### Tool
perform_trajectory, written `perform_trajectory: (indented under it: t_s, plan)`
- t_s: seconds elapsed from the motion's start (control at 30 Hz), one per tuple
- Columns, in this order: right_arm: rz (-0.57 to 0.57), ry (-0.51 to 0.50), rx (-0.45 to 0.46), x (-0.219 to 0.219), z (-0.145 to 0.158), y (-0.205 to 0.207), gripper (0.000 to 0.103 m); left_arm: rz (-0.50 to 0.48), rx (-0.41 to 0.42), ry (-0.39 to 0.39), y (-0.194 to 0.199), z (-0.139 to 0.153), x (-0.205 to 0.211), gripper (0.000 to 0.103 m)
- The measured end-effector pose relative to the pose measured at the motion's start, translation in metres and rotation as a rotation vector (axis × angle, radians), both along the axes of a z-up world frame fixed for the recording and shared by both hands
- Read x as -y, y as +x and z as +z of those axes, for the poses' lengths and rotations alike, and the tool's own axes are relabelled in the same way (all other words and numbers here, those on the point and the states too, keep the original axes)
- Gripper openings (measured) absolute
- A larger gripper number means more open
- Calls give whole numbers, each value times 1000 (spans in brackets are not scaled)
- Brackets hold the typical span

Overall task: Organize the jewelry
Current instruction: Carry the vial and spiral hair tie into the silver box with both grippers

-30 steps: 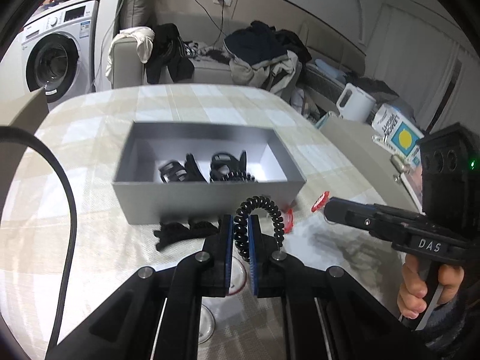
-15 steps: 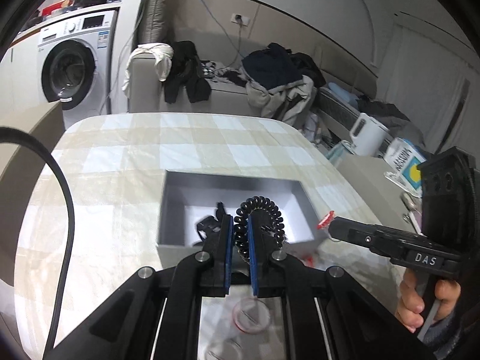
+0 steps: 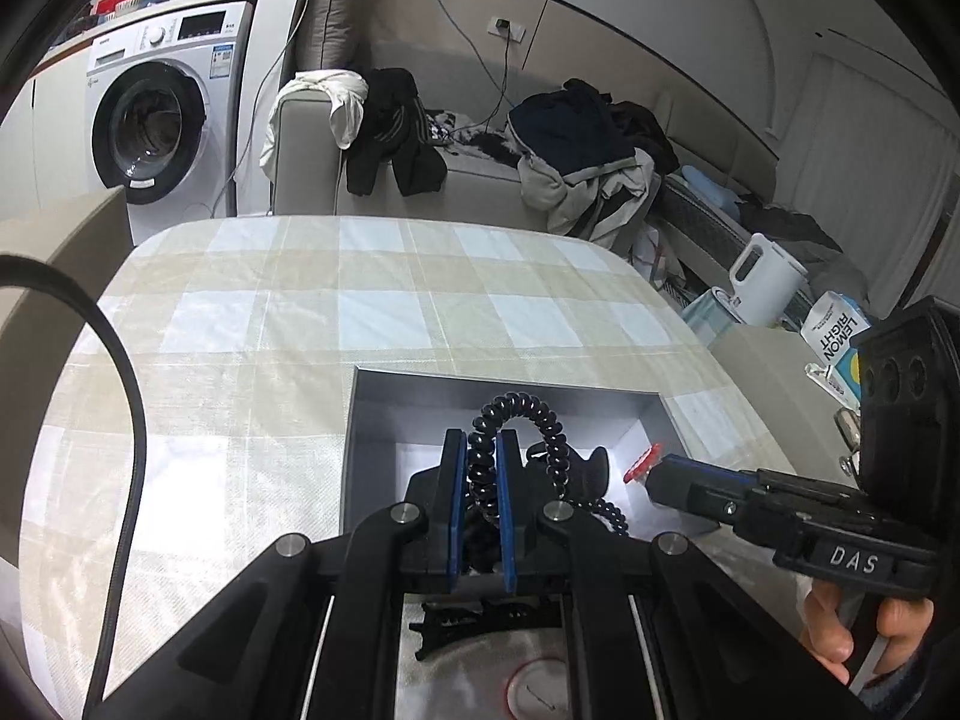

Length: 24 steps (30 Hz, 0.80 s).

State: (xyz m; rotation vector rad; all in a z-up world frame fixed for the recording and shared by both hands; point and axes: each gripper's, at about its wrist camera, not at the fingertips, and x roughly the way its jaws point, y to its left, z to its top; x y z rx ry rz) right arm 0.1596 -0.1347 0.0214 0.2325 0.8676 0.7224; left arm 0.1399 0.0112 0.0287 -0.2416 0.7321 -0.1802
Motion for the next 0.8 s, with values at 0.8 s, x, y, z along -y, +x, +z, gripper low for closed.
perform_trajectory:
  t_s: [0.8]
  plan:
    - [-16,-40,-35,-15,-10,12,15,-19,-58,41,12,-11,8,5]
